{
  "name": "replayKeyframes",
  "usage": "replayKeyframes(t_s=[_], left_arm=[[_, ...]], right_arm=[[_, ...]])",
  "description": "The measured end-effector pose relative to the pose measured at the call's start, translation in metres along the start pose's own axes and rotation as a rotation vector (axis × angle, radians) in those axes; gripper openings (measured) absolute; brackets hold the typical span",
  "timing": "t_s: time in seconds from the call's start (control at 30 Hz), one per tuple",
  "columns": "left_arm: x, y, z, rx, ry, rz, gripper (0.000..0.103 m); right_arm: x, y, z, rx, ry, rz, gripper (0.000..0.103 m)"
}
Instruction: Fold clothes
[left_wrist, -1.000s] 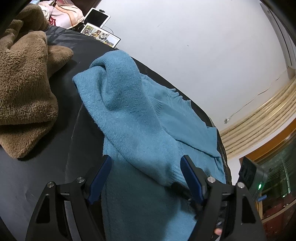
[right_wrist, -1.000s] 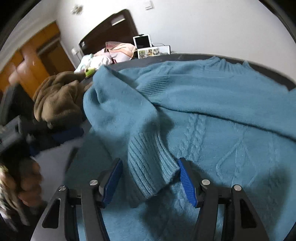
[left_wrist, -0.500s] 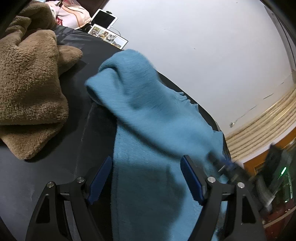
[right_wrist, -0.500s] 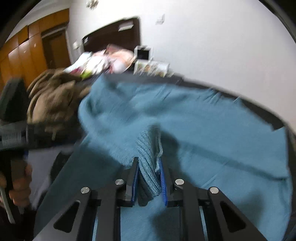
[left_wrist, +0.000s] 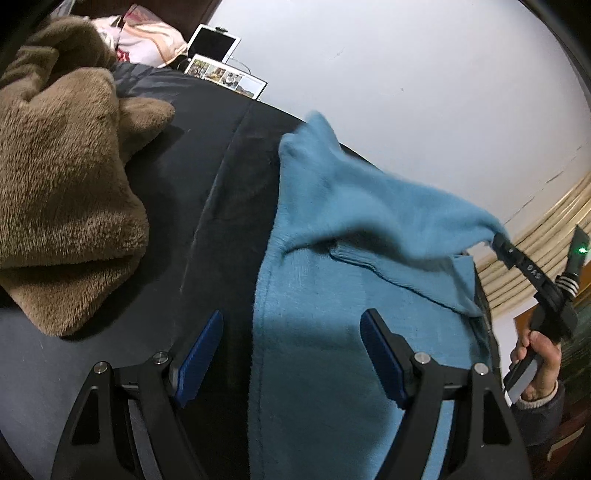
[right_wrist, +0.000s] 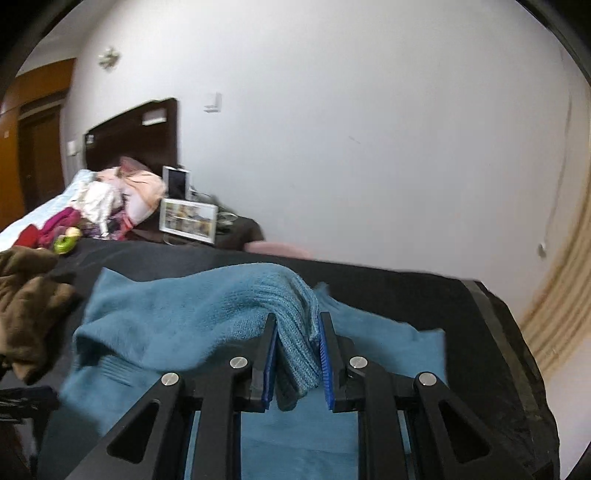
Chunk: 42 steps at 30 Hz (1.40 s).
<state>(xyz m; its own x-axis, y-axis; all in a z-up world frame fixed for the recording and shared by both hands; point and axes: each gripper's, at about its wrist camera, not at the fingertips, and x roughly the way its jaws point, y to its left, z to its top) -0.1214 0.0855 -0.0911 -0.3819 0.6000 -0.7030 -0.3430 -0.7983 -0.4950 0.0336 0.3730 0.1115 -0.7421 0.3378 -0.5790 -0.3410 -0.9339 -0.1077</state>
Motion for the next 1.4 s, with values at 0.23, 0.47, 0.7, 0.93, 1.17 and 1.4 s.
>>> replayKeyframes(t_s=[0.23, 0.47, 0.7, 0.93, 1.17, 1.4], left_arm=[[0.001, -0.007, 0.001, 0.085, -0.016, 0.070, 0.080], [-0.006, -0.002, 0.012, 0.055, -0.008, 0.091, 0.080], [-0.019, -0.032, 0.041, 0.111, -0.060, 0.092, 0.080], [0.017, -0.087, 0.068, 0.228, -0.018, 0.008, 0.080], [0.091, -0.092, 0.100, 0.221, 0.066, 0.014, 0.080], [0.116, -0.059, 0.116, 0.175, 0.052, 0.126, 0.067]], right_arm=[[0.051, -0.041, -0.024, 0.056, 0.114, -0.020, 0.023], [0.048, -0.067, -0.036, 0.090, 0.102, -0.123, 0.071], [0.039, -0.089, -0.032, 0.177, 0.100, -0.121, 0.071], [0.055, -0.065, -0.030, 0.130, 0.121, -0.027, 0.071], [0.089, -0.045, -0.033, 0.113, 0.191, 0.178, 0.071], [0.108, -0.039, -0.053, 0.043, 0.251, 0.163, 0.071]])
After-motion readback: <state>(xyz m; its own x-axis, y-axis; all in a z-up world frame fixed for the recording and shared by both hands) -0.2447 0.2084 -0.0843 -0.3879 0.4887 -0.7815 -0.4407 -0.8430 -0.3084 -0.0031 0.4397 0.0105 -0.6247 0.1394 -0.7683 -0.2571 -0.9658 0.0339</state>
